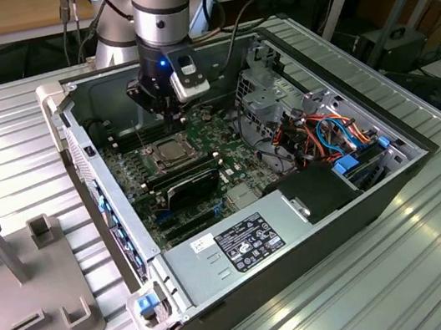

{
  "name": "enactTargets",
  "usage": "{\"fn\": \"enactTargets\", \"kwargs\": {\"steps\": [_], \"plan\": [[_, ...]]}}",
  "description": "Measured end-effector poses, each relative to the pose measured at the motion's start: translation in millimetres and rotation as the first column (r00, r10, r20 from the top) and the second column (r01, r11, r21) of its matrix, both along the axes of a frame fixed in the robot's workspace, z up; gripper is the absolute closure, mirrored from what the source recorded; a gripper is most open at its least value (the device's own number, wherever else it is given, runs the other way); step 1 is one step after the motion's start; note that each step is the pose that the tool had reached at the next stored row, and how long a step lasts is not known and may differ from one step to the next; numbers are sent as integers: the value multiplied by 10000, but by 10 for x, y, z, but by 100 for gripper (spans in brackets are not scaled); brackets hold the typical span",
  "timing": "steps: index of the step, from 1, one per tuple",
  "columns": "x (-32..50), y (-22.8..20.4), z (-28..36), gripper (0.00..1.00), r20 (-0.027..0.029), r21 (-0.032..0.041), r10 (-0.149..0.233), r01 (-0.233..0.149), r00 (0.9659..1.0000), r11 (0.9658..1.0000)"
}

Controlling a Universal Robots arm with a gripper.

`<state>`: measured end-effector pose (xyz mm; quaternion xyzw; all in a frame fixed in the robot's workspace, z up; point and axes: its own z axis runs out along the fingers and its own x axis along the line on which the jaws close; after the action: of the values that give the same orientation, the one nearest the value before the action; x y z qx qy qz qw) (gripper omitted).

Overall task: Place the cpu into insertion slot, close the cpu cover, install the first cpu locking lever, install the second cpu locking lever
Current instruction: 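Install the first cpu locking lever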

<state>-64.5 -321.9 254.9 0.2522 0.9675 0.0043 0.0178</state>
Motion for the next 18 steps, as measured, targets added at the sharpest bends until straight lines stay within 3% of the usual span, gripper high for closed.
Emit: {"fn": "enactTargets", "kwargs": {"steps": [2, 5, 10, 12, 15, 17, 18], "plan": [[0, 0, -2, 89, 0, 0, 723, -723, 9974, 9974], [-88, 0, -5, 89, -4, 1, 884, -884, 9961, 9961], [-151, 0, -9, 89, -3, 1, 1109, -1109, 9938, 9938], [-158, 0, -11, 89, -3, 1, 1303, -1303, 9915, 9915], [-159, -1, -17, 89, -5, -1, 1848, -1848, 9828, 9828], [-159, -1, -27, 89, -4, 0, 2367, -2367, 9716, 9716], [-160, -1, -28, 89, -4, 0, 2473, -2473, 9689, 9689]]}}
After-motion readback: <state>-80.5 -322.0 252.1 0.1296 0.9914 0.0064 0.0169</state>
